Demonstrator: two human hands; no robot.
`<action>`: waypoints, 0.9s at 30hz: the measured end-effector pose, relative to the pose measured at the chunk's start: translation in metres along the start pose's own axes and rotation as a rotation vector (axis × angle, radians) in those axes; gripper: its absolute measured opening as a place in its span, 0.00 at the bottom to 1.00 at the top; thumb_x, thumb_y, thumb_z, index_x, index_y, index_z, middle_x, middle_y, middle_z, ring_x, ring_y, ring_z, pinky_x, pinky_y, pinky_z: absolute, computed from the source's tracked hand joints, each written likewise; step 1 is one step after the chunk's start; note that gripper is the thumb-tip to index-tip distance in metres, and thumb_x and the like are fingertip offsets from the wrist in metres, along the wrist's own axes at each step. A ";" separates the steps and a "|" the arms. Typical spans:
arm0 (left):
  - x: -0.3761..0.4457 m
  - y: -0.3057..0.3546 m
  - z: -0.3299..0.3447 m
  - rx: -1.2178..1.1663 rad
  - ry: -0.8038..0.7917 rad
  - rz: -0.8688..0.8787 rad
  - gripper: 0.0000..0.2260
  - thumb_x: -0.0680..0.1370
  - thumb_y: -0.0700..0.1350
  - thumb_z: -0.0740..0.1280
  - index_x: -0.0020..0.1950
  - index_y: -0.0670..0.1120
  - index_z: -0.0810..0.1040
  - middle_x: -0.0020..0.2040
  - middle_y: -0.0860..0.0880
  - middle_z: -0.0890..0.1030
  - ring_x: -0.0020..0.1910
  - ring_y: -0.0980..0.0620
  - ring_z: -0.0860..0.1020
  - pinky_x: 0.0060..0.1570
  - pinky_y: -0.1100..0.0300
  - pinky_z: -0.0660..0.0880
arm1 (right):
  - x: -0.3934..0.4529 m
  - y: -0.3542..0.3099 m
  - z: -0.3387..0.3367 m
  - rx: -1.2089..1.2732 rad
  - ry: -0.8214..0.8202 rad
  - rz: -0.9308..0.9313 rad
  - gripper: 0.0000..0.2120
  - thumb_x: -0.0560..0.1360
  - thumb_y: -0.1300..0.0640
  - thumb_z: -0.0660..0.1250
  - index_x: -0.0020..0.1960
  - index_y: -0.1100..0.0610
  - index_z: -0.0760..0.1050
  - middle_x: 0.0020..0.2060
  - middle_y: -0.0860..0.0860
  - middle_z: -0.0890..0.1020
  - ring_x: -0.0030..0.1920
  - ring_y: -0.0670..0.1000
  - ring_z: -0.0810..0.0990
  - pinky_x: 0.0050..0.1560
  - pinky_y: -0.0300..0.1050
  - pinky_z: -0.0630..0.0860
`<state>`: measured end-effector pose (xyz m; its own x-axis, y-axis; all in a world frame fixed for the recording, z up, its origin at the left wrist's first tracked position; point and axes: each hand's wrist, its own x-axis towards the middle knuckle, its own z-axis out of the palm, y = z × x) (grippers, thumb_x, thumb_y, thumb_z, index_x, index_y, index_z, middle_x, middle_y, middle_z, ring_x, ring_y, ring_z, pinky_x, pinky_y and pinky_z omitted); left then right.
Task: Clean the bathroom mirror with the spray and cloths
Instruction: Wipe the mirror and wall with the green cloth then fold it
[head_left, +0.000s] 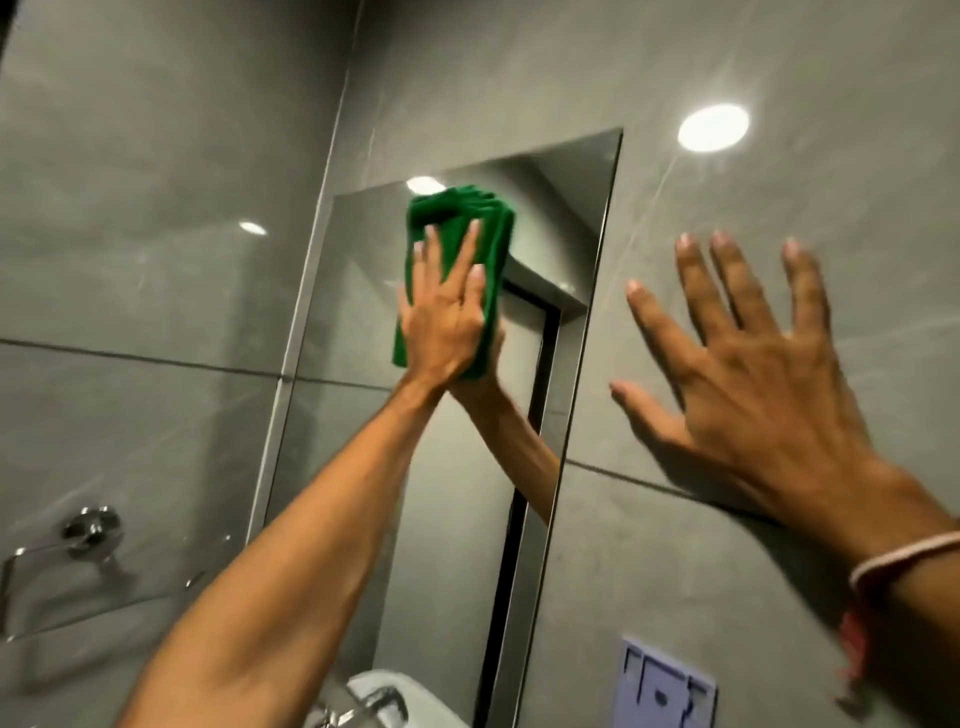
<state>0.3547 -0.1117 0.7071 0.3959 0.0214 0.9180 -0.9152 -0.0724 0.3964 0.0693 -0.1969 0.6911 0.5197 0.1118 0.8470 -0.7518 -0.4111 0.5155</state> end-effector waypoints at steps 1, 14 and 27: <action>-0.026 -0.032 -0.002 -0.009 0.018 -0.125 0.24 0.84 0.57 0.48 0.81 0.63 0.53 0.85 0.48 0.49 0.84 0.46 0.49 0.79 0.32 0.52 | -0.002 -0.001 0.003 0.008 0.016 0.007 0.41 0.78 0.27 0.45 0.85 0.47 0.50 0.85 0.61 0.51 0.85 0.63 0.51 0.81 0.74 0.47; -0.316 0.072 0.020 -0.211 0.004 -1.233 0.26 0.85 0.56 0.52 0.82 0.59 0.49 0.85 0.46 0.46 0.84 0.47 0.44 0.79 0.41 0.46 | -0.006 -0.004 -0.006 0.111 -0.019 -0.002 0.41 0.78 0.28 0.48 0.84 0.49 0.54 0.85 0.62 0.54 0.85 0.64 0.53 0.81 0.74 0.50; 0.004 0.244 -0.006 -0.307 -0.044 0.495 0.35 0.80 0.34 0.57 0.83 0.52 0.47 0.84 0.45 0.57 0.82 0.44 0.60 0.73 0.35 0.67 | 0.035 0.097 -0.087 1.651 0.150 0.686 0.43 0.69 0.36 0.72 0.78 0.52 0.67 0.70 0.50 0.79 0.69 0.47 0.79 0.77 0.51 0.72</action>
<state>0.1329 -0.1235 0.8074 -0.0872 0.0165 0.9960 -0.9692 0.2296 -0.0887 -0.0206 -0.1541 0.7819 0.2128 -0.4160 0.8841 0.3952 -0.7909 -0.4673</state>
